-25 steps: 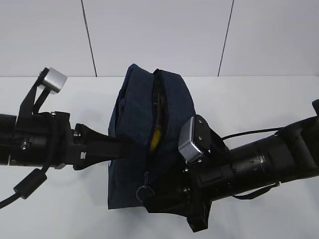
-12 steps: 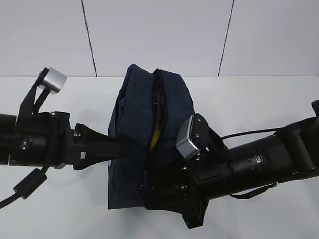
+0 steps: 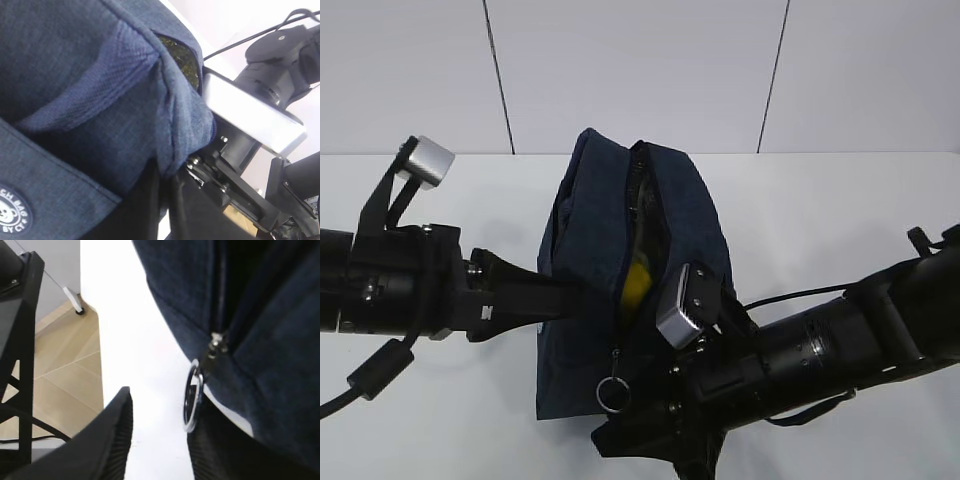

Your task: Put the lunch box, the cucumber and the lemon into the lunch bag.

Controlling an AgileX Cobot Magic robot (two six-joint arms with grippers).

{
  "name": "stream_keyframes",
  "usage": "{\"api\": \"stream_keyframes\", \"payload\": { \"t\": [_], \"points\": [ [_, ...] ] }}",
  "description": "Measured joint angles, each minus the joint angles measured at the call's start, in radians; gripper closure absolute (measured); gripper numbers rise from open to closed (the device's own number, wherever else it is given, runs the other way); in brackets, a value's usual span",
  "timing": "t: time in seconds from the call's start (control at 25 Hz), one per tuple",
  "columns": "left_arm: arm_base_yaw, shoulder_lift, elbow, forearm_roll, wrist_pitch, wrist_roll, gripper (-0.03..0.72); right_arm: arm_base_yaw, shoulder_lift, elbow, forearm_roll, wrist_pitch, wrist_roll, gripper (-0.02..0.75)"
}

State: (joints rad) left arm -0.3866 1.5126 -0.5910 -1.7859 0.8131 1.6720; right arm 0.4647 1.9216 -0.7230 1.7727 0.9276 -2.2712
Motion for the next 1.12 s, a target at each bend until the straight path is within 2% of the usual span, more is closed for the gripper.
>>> {"api": "stream_keyframes", "payload": {
  "t": [0.48, 1.12],
  "points": [
    [0.000, 0.000, 0.000, 0.000, 0.000, -0.002, 0.692, 0.000, 0.008, -0.063, 0.000, 0.006, 0.004, 0.445],
    [0.000, 0.000, 0.000, 0.000, 0.000, -0.002, 0.692, 0.000, 0.011, -0.065, 0.000, 0.009, 0.063, 0.445]
  ]
}}
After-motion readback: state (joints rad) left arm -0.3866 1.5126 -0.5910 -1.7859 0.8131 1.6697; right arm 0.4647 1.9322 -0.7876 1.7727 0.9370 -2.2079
